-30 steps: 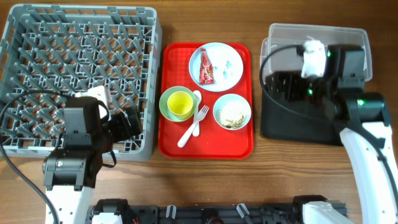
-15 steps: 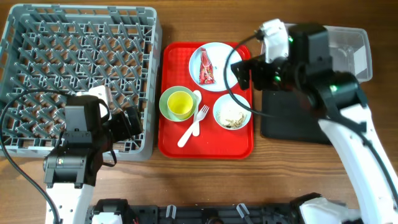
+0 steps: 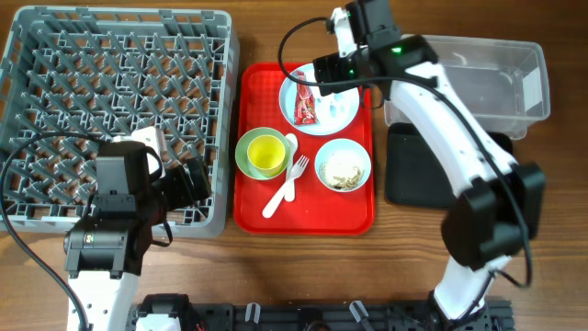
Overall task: Sort waste into correct bins and load items into the dishwasher rack
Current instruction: 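Reach the right gripper to the white plate and grasp the tissue, then carry the tissue with the right gripper into the clear bin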
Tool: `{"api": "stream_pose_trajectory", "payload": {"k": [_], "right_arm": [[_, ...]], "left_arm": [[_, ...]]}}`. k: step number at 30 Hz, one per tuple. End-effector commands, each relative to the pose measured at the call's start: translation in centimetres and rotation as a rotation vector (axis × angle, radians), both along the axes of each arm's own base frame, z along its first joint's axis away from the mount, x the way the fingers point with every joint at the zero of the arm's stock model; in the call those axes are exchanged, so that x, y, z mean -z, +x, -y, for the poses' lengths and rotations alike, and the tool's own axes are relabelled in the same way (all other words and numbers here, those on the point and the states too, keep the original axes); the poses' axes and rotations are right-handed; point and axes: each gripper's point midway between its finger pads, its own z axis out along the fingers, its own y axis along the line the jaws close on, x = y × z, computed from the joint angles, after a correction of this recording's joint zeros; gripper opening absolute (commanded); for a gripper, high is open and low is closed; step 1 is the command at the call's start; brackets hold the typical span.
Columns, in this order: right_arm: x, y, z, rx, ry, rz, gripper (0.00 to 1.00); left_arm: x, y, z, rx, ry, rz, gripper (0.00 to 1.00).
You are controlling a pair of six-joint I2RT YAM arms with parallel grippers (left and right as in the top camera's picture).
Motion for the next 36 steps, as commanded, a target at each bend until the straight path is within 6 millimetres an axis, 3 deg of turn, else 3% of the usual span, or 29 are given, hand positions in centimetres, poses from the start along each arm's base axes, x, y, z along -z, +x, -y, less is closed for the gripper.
{"api": "stream_pose_trajectory", "payload": {"k": [1,8,20,23,33,36], "right_arm": [[3.5,1.3,-0.4,0.066,0.001,-0.053,0.86],[8.4,1.1,-1.4,0.047,0.0,-0.144,0.86],[13.1,1.1,-1.3,0.091,-0.026,-0.209,0.82],[13.3,1.0,-1.3,0.094,-0.026,-0.213,0.68],[12.9,0.4,-1.0,0.1,-0.034,-0.235,0.04],[11.2,0.4,-0.8,0.102,-0.026,-0.218,0.04]], "left_arm": [[-1.0,0.2,0.0,-0.002,-0.013,0.028,1.0],[-1.0,0.2,0.0,-0.002,-0.013,0.027,1.0],[-1.0,0.2,0.0,-0.002,-0.013,0.026,1.0],[-1.0,0.2,0.0,-0.002,-0.013,0.026,1.0],[-1.0,0.2,0.0,-0.002,-0.013,0.026,1.0],[-1.0,0.2,0.0,-0.002,-0.013,0.026,1.0]]}}
